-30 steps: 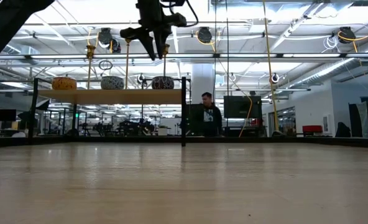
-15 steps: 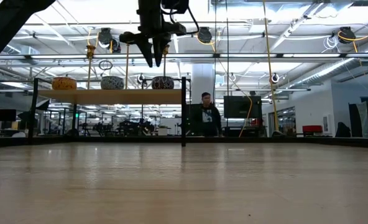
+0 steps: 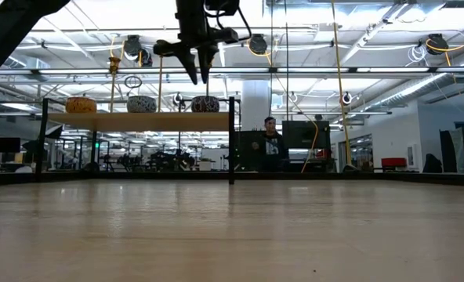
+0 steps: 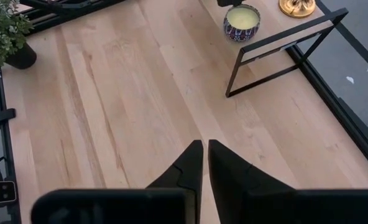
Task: Pick & Place candle stick holders
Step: Put the white scented candle on the shelf
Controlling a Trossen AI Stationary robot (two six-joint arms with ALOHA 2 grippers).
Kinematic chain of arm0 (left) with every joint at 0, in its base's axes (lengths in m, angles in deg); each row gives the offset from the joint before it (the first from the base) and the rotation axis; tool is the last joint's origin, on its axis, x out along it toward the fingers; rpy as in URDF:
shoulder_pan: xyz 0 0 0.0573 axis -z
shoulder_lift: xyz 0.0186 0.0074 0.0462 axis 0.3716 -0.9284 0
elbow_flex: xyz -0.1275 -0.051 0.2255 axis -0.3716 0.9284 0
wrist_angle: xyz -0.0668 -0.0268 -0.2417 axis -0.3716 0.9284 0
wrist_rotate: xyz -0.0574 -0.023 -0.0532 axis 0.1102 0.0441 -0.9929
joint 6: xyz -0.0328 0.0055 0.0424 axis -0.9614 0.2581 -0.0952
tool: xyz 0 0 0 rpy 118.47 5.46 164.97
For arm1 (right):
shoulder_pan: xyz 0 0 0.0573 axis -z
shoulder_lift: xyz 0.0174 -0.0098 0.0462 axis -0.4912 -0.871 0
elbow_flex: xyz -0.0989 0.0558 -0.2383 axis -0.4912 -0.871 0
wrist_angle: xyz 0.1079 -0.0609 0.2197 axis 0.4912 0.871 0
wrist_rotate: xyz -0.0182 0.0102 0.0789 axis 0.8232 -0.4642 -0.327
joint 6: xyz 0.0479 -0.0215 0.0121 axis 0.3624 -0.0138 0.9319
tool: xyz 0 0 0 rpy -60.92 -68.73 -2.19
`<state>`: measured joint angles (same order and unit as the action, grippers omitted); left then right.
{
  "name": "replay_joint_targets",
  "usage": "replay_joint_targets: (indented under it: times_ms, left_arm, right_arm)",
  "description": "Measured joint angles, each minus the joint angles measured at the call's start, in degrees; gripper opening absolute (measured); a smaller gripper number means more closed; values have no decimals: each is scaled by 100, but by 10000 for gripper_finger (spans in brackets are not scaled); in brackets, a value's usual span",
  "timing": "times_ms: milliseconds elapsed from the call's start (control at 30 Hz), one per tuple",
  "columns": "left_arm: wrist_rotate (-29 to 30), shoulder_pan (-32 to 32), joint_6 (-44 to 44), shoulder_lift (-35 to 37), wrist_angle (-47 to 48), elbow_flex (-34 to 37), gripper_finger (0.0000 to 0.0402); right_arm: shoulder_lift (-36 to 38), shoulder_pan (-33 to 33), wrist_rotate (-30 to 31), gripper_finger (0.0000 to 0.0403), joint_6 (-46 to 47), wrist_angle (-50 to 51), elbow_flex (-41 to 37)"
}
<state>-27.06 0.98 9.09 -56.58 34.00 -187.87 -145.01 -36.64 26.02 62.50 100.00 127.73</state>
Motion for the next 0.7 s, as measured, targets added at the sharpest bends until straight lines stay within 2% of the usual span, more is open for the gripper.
replay_joint_targets:
  times_ms: [400,700]
  left_arm:
    - [-211,-124,67,-96,223,1,104]
    - [-128,-140,70,-109,203,9,103]
  right_arm:
    - [0,0,-2,18,17,-2,0]
    - [0,0,-2,18,13,-17,0]
